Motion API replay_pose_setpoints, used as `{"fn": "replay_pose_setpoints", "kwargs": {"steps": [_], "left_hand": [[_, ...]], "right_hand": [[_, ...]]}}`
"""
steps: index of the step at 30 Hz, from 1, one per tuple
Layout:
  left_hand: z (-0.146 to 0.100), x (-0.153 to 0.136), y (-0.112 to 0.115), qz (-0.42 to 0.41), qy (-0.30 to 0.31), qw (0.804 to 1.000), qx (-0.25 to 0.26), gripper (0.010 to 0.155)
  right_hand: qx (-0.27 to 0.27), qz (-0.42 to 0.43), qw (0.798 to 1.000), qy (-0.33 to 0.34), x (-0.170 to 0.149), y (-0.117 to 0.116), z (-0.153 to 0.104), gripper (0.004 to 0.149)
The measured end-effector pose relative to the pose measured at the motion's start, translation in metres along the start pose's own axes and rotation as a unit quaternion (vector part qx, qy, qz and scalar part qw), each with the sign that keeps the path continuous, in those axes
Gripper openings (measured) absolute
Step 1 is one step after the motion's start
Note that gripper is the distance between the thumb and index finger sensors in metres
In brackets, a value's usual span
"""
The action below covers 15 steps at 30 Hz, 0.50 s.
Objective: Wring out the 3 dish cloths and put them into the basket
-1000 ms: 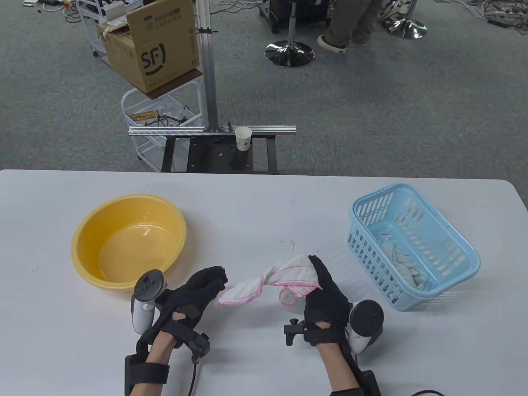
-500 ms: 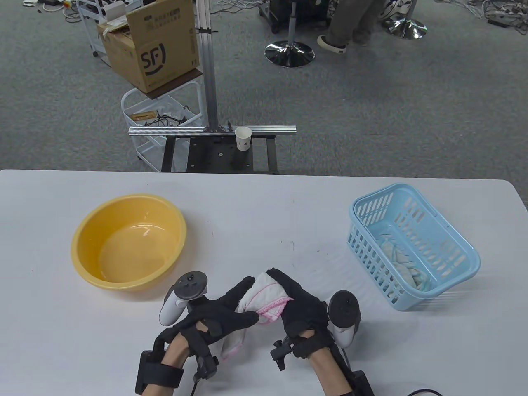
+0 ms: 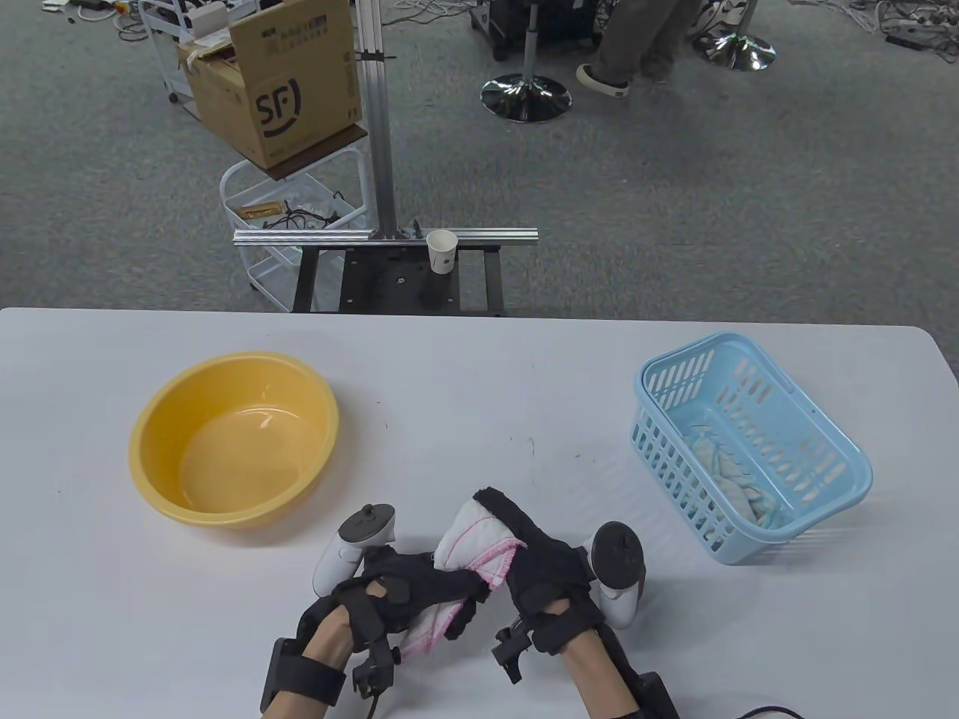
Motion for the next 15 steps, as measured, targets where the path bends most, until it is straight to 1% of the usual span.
{"fn": "replay_pose_setpoints", "kwargs": {"steps": [3,5,6,7,8,10,12,15], "left_hand": [[-0.004,0.002,-0.005,0.078,-0.039,0.996,0.014,0.053],[-0.006,0.008,-0.005,0.145,-0.06,0.987,0.021,0.053],[-0.007,0.011,-0.006,0.193,-0.073,0.978,0.031,0.052],[-0.008,0.013,-0.007,0.22,-0.081,0.971,0.035,0.052],[-0.01,0.017,-0.008,0.263,-0.091,0.96,0.04,0.052],[-0.013,0.022,-0.011,0.298,-0.095,0.948,0.058,0.052],[-0.016,0.025,-0.015,0.298,-0.092,0.948,0.068,0.052],[-0.018,0.025,-0.017,0.289,-0.087,0.95,0.075,0.054]], "right_hand": [[0.042,-0.03,0.999,0.001,0.003,-0.005,0.002,0.06],[0.07,-0.036,0.997,-0.015,0.001,-0.009,0.002,0.059],[0.091,-0.03,0.995,-0.035,-0.003,-0.011,0.002,0.057],[0.107,-0.024,0.993,-0.052,-0.006,-0.012,0.0,0.056],[0.114,-0.021,0.991,-0.071,-0.01,-0.011,-0.002,0.054],[0.122,-0.02,0.988,-0.095,-0.017,-0.006,-0.004,0.051],[0.141,-0.004,0.982,-0.122,-0.023,-0.003,-0.007,0.053],[0.155,0.018,0.978,-0.138,-0.026,0.0,-0.008,0.06]]}}
Point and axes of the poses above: the tracker on the back of each hand, its own x axis roughly to the thumb side, its own z axis roughly from the wrist to the fingertips, y = z × x, the point moved 4 cm from there along z, roughly from the wrist to the fingertips, and after that the axes turned 14 degrees about y, right-handed, at the moved point
